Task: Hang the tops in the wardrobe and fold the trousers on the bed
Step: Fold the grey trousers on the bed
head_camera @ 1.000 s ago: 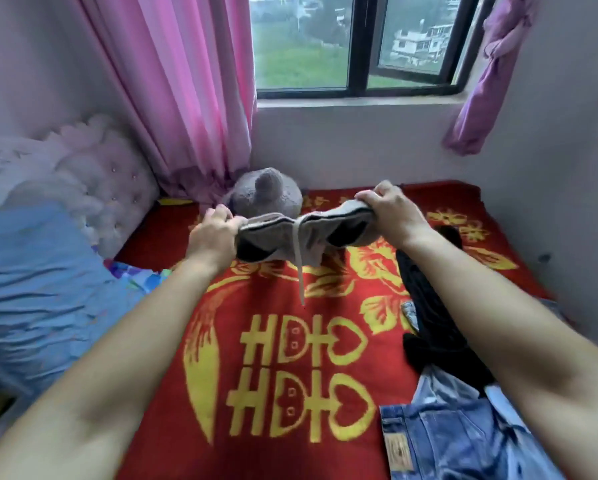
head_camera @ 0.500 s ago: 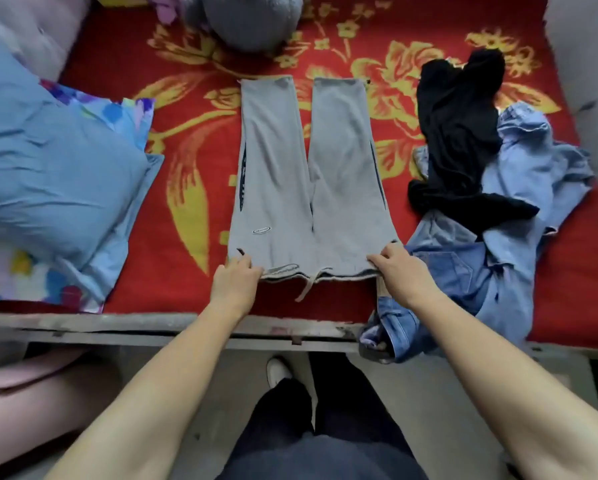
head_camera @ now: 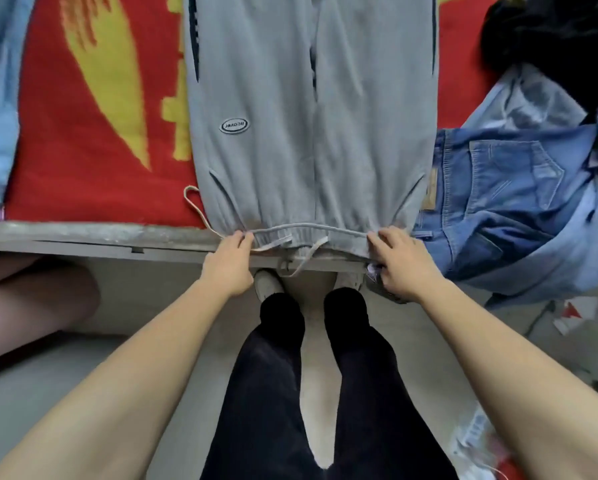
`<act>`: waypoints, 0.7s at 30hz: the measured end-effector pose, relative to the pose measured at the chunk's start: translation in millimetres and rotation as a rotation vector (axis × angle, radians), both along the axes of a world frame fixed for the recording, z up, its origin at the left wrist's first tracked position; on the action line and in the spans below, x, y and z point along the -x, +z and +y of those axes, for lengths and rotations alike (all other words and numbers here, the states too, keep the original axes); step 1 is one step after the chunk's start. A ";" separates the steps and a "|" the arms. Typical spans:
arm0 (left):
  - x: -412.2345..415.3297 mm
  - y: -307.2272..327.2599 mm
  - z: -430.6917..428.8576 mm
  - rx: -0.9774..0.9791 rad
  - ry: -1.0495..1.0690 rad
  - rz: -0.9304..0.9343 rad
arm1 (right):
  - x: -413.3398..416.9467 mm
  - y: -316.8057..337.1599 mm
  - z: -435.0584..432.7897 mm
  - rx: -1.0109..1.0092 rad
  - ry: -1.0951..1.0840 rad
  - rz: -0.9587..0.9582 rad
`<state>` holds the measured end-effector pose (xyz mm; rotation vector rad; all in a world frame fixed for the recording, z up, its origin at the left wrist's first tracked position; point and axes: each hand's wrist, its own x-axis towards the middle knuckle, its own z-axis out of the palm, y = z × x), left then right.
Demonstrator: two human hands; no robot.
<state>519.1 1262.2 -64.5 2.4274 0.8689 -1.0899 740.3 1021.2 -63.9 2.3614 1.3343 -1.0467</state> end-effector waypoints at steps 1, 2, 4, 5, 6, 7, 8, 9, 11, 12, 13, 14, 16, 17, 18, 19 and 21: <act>-0.9 -7.4 -3.0 0.016 0.028 0.004 | -1.9 -6.7 -1.9 -0.001 -0.016 0.041; -2.7 -11.4 -6.8 -0.010 0.042 -0.014 | -5.4 -10.8 -2.6 -0.016 -0.058 0.078; -8.5 -11.8 -14.8 -0.111 0.091 -0.080 | -16.7 -11.4 0.1 -0.074 -0.189 0.158; -12.6 -9.2 -18.8 -0.160 0.130 -0.110 | -23.5 -8.6 2.4 -0.114 -0.264 0.203; -17.2 -5.5 -23.0 -0.202 0.173 -0.142 | -31.2 -5.0 4.6 -0.156 -0.342 0.242; -21.9 -0.9 -27.5 -0.238 0.215 -0.180 | -39.0 -1.0 6.8 -0.199 -0.417 0.256; -27.4 3.3 -32.5 -0.265 0.251 -0.226 | -46.9 3.1 9.0 -0.245 -0.485 0.238; -34.4 7.1 -38.2 -0.277 0.277 -0.274 | -55.1 6.5 11.6 -0.287 -0.542 0.200; -54.1 11.8 -51.5 -0.245 0.295 -0.378 | -73.6 9.6 18.1 -0.356 -0.666 0.122; -64.8 13.2 -59.3 -0.207 0.285 -0.438 | -82.8 9.8 22.1 -0.385 -0.743 0.097; -76.2 13.3 -68.9 -0.159 0.273 -0.492 | -92.5 9.1 25.8 -0.402 -0.818 0.082; -88.6 12.3 -79.0 -0.102 0.272 -0.528 | -102.3 7.2 28.7 -0.411 -0.883 0.080; -113.2 7.6 -98.7 0.032 0.305 -0.557 | -120.9 2.5 34.1 -0.429 -0.994 0.105; -125.0 4.2 -107.9 0.092 0.327 -0.564 | -129.7 0.2 36.5 -0.439 -1.039 0.118; -136.9 0.6 -116.9 0.138 0.346 -0.567 | -138.2 -1.9 38.3 -0.447 -1.074 0.128; -148.3 -2.7 -125.6 0.171 0.362 -0.565 | -146.5 -3.8 39.9 -0.456 -1.105 0.143; -167.9 -8.5 -141.3 0.205 0.393 -0.539 | -159.1 -7.5 42.9 -0.475 -1.174 0.204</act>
